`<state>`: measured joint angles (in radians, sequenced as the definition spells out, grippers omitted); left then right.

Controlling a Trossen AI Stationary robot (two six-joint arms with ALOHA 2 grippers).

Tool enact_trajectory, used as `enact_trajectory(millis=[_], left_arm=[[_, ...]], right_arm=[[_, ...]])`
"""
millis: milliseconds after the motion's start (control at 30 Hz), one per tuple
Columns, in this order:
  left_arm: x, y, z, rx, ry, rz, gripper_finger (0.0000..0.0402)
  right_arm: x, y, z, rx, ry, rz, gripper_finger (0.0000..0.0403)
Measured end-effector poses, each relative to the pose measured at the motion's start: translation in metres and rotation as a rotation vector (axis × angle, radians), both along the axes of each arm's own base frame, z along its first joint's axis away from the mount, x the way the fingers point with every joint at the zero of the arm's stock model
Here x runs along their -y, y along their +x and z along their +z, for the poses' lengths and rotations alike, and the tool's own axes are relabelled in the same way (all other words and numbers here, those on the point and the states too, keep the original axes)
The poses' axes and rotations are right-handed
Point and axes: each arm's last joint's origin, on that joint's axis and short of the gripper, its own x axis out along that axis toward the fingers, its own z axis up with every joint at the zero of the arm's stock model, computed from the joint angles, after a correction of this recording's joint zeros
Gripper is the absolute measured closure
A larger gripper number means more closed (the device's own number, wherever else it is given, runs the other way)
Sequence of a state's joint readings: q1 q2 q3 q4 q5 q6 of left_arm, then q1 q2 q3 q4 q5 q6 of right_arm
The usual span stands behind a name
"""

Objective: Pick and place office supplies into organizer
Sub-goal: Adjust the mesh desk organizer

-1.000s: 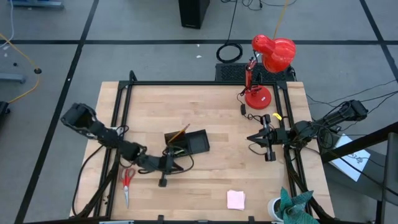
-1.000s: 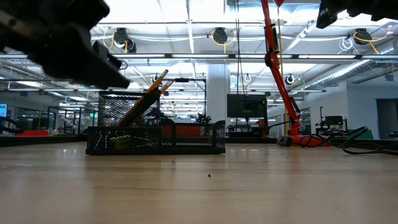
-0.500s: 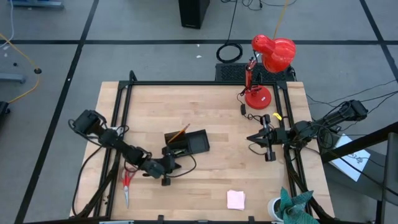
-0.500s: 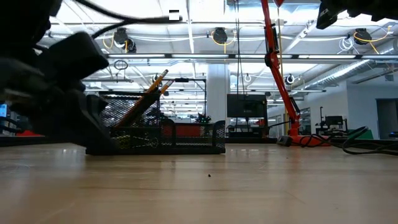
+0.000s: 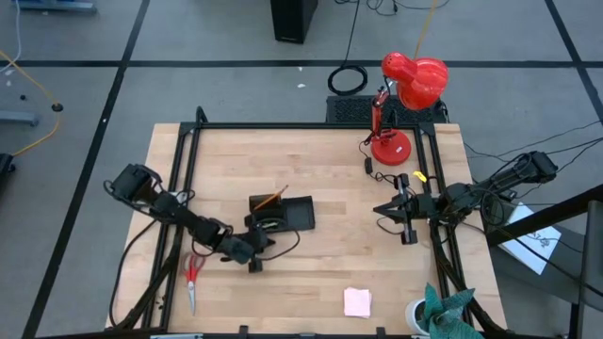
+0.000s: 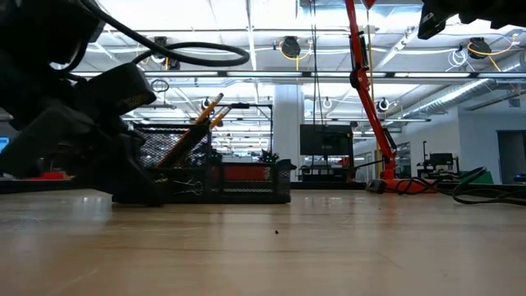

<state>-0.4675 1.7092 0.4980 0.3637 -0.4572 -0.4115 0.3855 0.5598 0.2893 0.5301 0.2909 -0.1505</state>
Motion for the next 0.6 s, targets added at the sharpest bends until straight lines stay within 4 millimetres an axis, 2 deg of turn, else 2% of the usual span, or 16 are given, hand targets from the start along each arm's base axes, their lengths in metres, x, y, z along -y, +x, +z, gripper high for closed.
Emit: enact_trajectory(millis=[333,600], left_arm=[[-0.011,0.002,-0.001,-0.015,0.046,0.043,0.0399],[-0.012,0.002,0.0,0.005,0.075,0.063,0.0399]], right_arm=[[0.0,0.0,0.0,0.0,-0.004,-0.001,0.0403],[0.0,0.0,0.0,-0.001,-0.004,-0.001,0.0403]])
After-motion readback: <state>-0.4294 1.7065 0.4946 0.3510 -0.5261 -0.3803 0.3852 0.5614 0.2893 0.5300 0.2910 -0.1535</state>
